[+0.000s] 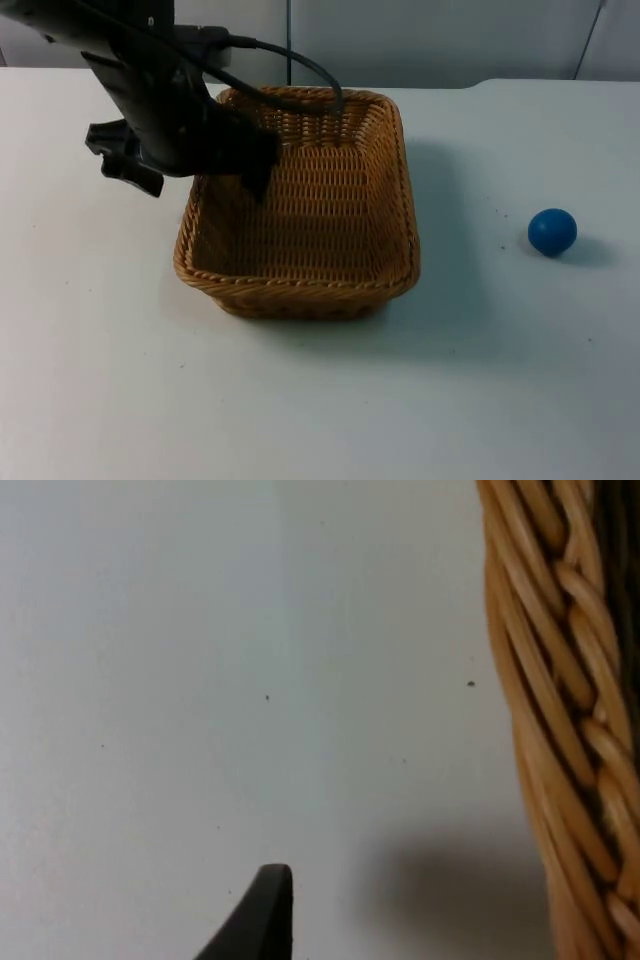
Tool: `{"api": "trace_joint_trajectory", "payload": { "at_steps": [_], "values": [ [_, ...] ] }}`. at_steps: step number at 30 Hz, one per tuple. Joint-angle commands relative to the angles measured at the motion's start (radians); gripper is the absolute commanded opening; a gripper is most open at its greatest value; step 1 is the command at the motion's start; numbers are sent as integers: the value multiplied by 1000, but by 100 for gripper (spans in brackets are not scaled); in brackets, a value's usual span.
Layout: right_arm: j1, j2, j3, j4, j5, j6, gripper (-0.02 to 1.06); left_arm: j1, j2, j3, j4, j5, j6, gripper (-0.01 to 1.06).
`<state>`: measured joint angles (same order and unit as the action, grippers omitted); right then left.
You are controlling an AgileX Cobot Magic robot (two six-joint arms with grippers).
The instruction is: Pick up the basket with the left hand and place the ball into the basket with the right hand.
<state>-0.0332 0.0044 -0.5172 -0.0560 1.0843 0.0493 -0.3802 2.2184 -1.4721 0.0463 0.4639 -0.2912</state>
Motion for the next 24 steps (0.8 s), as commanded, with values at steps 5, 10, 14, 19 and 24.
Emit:
{"api": "trace_joint_trajectory", "payload": {
  "at_steps": [5,10,14,19,24],
  "values": [
    [-5,-4,9,-5,-6,3,105,-5,16,-6,-28,7,1,99],
    [-5,-4,9,-5,-6,3,105,-5,16,-6,-33,28,3,39],
    [-5,-4,9,-5,-6,3,105,-5,16,-6,-46,30,-57,0],
    [-5,-4,9,-5,-6,3,105,-5,16,-6,-46,28,-59,0],
    [-5,-4,9,-5,-6,3,105,-5,4,-6,-67,41,-59,0]
  ]
}}
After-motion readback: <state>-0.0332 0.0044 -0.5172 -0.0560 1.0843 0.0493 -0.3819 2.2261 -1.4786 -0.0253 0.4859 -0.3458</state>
